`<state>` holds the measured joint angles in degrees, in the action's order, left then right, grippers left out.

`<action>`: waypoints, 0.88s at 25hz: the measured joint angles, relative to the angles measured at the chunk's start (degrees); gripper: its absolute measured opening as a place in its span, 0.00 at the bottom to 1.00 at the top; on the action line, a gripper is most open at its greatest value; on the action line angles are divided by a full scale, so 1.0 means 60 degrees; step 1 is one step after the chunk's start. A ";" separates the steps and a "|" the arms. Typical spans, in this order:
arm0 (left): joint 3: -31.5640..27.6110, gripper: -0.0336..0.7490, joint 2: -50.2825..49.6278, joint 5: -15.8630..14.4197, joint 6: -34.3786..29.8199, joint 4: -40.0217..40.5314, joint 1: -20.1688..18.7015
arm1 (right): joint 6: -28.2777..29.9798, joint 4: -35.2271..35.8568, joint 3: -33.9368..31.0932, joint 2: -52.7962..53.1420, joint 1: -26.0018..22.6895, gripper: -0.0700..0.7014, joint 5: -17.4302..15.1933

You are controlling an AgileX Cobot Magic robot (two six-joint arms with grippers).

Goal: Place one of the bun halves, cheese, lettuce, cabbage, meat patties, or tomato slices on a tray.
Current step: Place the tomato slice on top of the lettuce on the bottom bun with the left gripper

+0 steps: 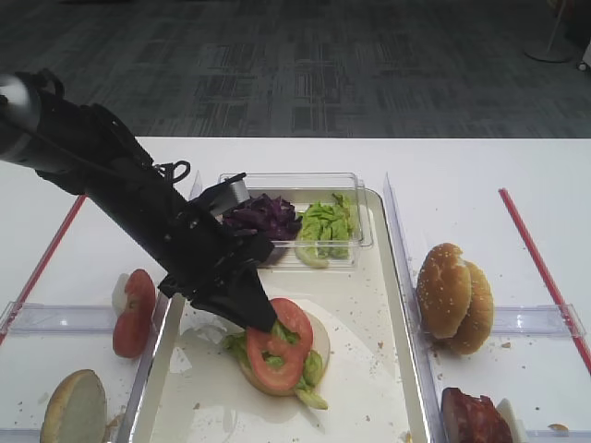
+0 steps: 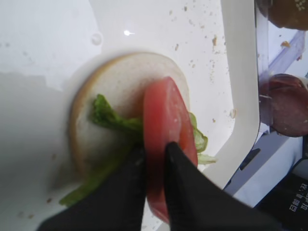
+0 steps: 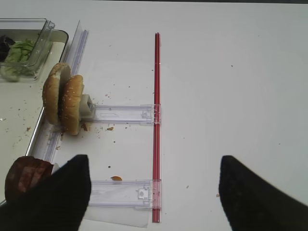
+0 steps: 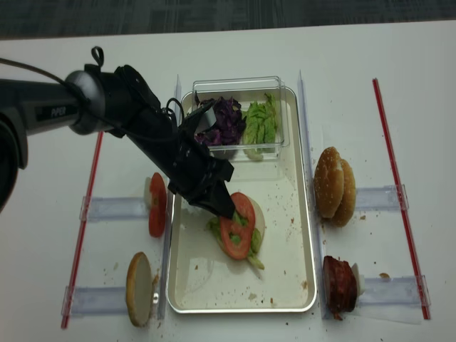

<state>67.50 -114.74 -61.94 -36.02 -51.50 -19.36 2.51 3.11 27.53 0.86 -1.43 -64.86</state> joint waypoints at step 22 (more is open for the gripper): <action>0.0000 0.60 0.0000 0.0364 -0.1211 -0.0500 0.0000 | -0.0017 0.0000 0.0000 0.0000 0.0000 0.83 0.0000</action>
<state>67.50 -114.74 -59.76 -43.29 -54.50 -19.36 2.41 3.11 27.53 0.86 -1.43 -64.86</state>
